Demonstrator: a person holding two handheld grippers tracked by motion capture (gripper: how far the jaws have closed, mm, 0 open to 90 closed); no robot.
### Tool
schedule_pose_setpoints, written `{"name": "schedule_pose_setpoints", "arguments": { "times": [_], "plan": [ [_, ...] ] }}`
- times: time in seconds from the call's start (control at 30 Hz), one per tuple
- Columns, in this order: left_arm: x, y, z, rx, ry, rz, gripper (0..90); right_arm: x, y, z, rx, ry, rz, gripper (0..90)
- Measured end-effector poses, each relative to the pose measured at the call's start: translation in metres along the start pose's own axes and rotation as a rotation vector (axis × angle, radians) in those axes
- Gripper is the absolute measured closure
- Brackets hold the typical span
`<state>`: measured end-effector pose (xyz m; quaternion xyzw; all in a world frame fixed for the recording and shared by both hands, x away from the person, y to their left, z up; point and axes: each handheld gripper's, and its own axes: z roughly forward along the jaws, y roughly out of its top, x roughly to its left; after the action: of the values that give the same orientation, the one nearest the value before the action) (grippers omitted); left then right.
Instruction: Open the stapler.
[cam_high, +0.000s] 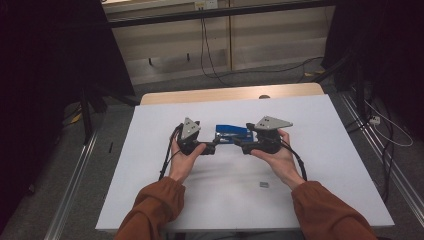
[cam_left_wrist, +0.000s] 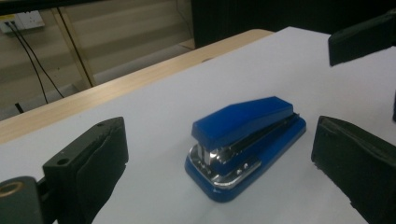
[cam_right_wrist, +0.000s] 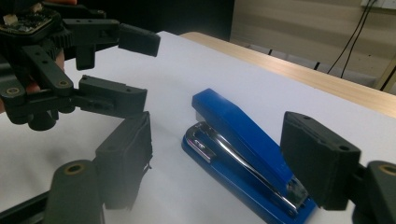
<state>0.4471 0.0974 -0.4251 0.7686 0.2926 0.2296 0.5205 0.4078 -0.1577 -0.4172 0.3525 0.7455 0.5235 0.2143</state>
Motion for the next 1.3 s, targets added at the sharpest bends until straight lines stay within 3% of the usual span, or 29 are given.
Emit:
{"name": "schedule_pose_setpoints", "arguments": {
  "times": [0.07,0.23,0.37,0.4,0.53,0.67,0.7,0.77,0.87,1.0,1.13,1.3],
  "plan": [
    [0.002,0.005,0.003,-0.004,0.004,0.025,3.9,0.0,0.002,0.005,-0.002,0.0,-0.009,27.0],
    [0.013,0.012,0.011,-0.008,0.027,0.023,3.9,-0.001,0.007,0.015,0.005,-0.014,-0.038,28.6],
    [0.023,0.008,0.017,-0.025,0.044,-0.029,4.4,-0.004,0.008,0.027,0.015,-0.01,-0.041,35.6],
    [0.024,0.007,0.017,-0.019,0.053,-0.018,4.4,-0.004,0.007,0.029,0.018,-0.01,-0.039,35.8],
    [0.024,0.005,0.018,0.003,0.05,-0.003,3.8,-0.001,0.006,0.035,0.021,0.01,-0.043,44.9],
    [0.026,0.003,0.019,0.012,0.05,-0.018,3.4,-0.001,0.002,0.04,0.033,0.022,-0.043,58.0],
    [0.027,0.003,0.018,0.013,0.051,-0.028,3.1,-0.002,0.001,0.04,0.038,0.016,-0.054,64.6],
    [0.028,0.002,0.017,0.018,0.041,-0.039,2.7,-0.002,0.0,0.04,0.049,0.001,-0.057,68.2],
    [0.028,0.001,0.017,0.028,0.04,-0.038,2.9,-0.001,0.0,0.04,0.054,0.013,-0.074,77.9],
    [0.027,0.002,0.017,0.032,0.037,-0.032,3.0,-0.003,-0.001,0.041,0.058,0.048,-0.059,89.6],
    [0.028,0.001,0.017,0.041,0.033,-0.027,3.3,-0.003,-0.005,0.045,0.092,0.053,-0.058,90.0],
    [0.027,0.0,0.019,0.049,0.008,-0.052,5.0,-0.004,-0.01,0.049,0.125,0.051,-0.07,90.0]
  ]
}}
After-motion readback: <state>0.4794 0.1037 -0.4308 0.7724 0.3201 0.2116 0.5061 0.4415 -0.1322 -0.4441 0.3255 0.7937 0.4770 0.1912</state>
